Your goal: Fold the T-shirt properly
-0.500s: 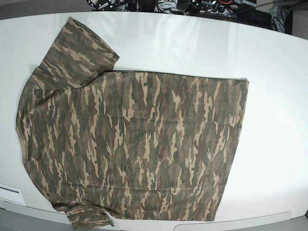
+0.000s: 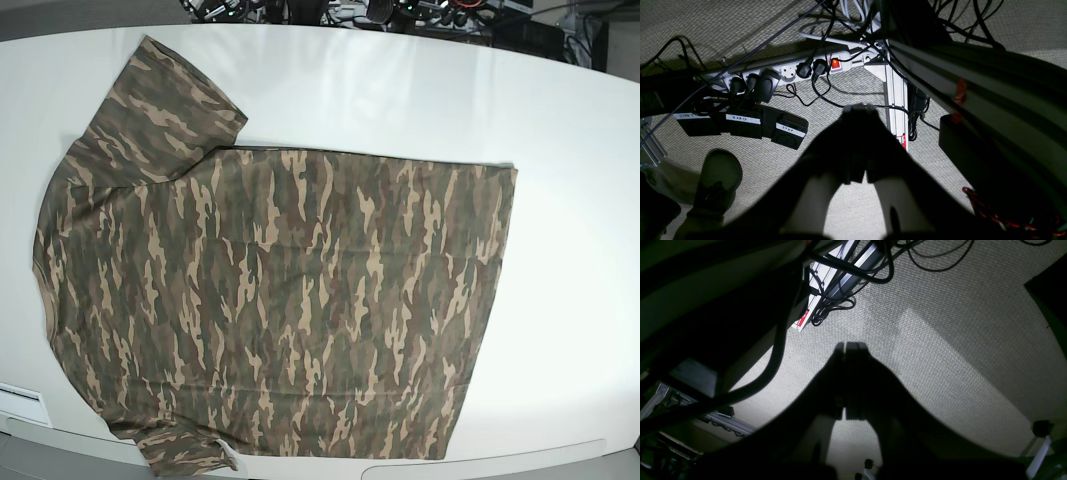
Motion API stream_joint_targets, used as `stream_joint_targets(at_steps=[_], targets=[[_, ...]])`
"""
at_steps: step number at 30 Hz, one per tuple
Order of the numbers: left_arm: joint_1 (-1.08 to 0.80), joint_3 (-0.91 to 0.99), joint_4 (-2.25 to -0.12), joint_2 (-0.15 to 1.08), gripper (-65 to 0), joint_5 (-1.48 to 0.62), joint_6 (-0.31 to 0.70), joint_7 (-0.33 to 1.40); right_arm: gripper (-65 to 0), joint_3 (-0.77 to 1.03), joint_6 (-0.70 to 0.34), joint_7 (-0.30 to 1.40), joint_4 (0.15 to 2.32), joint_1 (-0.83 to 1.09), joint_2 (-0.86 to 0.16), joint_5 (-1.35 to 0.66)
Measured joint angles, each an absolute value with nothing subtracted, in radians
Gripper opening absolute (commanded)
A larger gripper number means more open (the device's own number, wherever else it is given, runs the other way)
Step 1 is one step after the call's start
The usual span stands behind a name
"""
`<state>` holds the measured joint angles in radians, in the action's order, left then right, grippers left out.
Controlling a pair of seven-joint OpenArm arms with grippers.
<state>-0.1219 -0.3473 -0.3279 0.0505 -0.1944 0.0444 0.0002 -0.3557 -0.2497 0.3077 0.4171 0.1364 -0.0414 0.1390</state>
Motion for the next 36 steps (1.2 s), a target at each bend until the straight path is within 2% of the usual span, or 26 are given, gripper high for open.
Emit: stream_joint_targets(at_steps=[4, 9, 11, 21, 25, 30, 34, 36], targets=[[-0.125, -0.347, -0.327, 0.051, -65.0, -0.194, 0.044, 0.001, -65.0, -0.356, -0.175, 0.338, 0.432, 0.139, -0.042, 0.138], [-0.133, -0.347, -0.327, 0.053, -65.0, -0.194, 0.044, 0.004, -65.0, -0.356, -0.033, 0.400, 0.469, 0.141, -0.042, 0.106], [-0.133, -0.347, -0.327, 0.053, -65.0, -0.194, 0.044, 0.004, -65.0, -0.356, -0.014, 0.417, 0.492, 0.141, -0.042, 0.070], [-0.133, -0.347, -0.327, 0.053, -65.0, -0.194, 0.044, 0.013, -65.0, -0.355, -0.052, 0.447, 0.524, 0.147, -0.041, -0.007], [-0.136, -0.347, -0.351, 0.054, -65.0, -0.194, 0.044, 0.093, -65.0, -0.355, -0.081, 0.446, 0.529, 0.155, -0.042, 0.002], [-0.165, -0.347, -0.456, 0.072, -65.0, -0.194, 0.045, 0.233, -65.0, -0.355, -0.178, 0.436, 0.550, 0.220, -0.051, 0.049], [-0.237, -0.347, -0.585, 0.112, -65.0, -0.184, 0.052, 0.308, -65.0, -0.355, -0.184, 0.456, 0.619, 0.336, -0.055, 0.158], [-0.293, -0.347, -0.653, 0.134, -65.0, -0.177, 0.088, 0.329, -65.0, -0.355, -0.185, 0.493, 0.684, 0.397, -0.064, 0.162]])
